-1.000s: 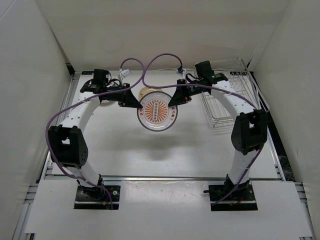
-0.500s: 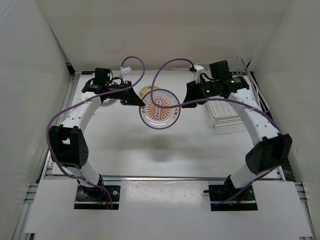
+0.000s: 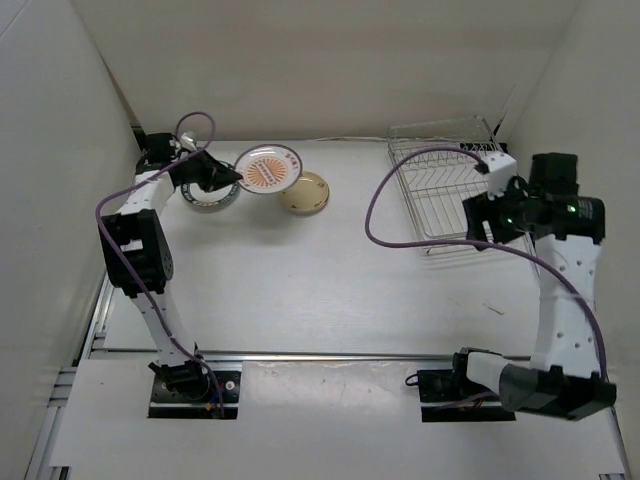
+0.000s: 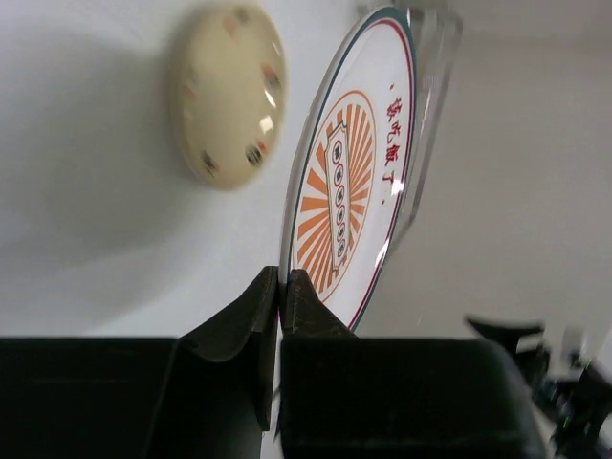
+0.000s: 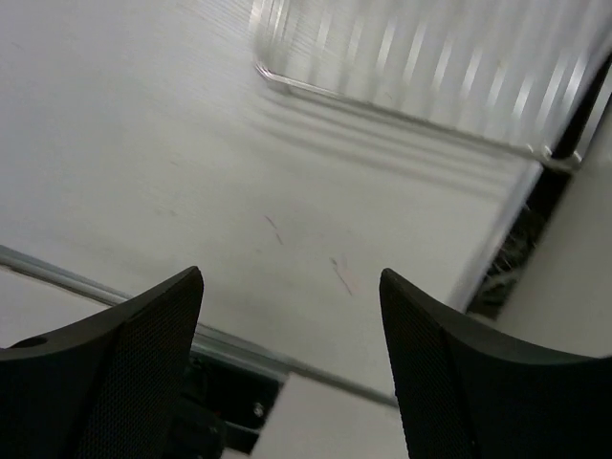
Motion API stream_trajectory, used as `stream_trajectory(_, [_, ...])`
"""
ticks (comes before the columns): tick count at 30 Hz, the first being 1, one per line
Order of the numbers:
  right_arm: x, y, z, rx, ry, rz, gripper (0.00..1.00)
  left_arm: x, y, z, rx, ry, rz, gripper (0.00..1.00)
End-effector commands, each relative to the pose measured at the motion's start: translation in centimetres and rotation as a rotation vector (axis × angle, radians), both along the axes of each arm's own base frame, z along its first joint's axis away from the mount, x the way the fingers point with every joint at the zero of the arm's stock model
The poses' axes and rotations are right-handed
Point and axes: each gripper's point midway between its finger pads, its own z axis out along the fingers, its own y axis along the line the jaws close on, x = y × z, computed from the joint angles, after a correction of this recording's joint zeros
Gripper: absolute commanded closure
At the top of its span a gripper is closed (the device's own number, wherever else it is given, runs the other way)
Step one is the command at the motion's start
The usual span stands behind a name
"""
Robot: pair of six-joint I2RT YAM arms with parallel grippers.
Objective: Unload the plates from the dish rack
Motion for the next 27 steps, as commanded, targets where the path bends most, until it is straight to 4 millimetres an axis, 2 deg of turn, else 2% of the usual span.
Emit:
stream_trajectory(1, [-4.6,-4.1,0.1,-0.158,0.001,0.000,0.22,4.0,4.7,4.7,-0.012,-0.108,0.142,0.90])
stream_trajectory(2, [-5.5,-5.7,-0.6,-0.168,0.023,-0.056,0.22,4.8,5.8,3.8,-0.013,-0.094,0.160,0.90])
stream_trajectory(3, [-6.2,-5.9,-0.4,-0.174,-0.010,-0.051,0.22,5.5,7.8,3.6,-0.004,-0.097,0.204,0.90])
stream_trajectory(5, [-7.8,-6.5,-1.6,-0.155,0.026,-0.092,0.20,6.9,9.8,3.1,0.010,-0.116,0.225,0.90])
stream_trajectory(7, [-8.6,-6.6,-1.9,-0.155,0.018,-0.105,0.20,7.6,12.0,2.4,0.034,-0.137,0.247,0.90])
stream_trajectory(11, [-9.1,-6.3,-2.7,-0.121,0.035,-0.137,0.20,8.7,15.0,-0.4,0.079,-0.145,0.268,0.90])
stream_trajectory(12, [-9.2,-6.2,-2.7,-0.112,0.038,-0.149,0.20,8.8,15.6,-1.8,0.084,-0.129,0.270,0.90])
stream_trajectory(13, [-9.1,-5.7,-2.6,-0.078,0.034,-0.154,0.19,9.0,16.7,-2.2,0.098,-0.134,0.288,0.90])
stream_trajectory(14, [-8.9,-5.7,-2.5,-0.072,0.028,-0.168,0.19,9.0,16.7,-2.7,0.104,-0.133,0.283,0.90])
stream_trajectory(15, [-8.8,-5.4,-2.5,-0.053,0.026,-0.171,0.19,9.0,17.6,-3.5,0.107,-0.123,0.294,0.90])
stream_trajectory(16, [-8.7,-5.2,-2.4,-0.045,0.023,-0.165,0.19,8.9,18.2,-3.5,0.108,-0.122,0.304,0.90])
stream_trajectory(19, [-8.4,-4.9,-2.2,-0.016,0.013,-0.178,0.19,8.7,18.2,-5.2,0.116,-0.106,0.292,0.90])
stream_trajectory(27, [-7.6,-4.1,-1.8,0.062,0.007,-0.203,0.18,9.0,18.8,-6.7,0.163,-0.106,0.299,0.90])
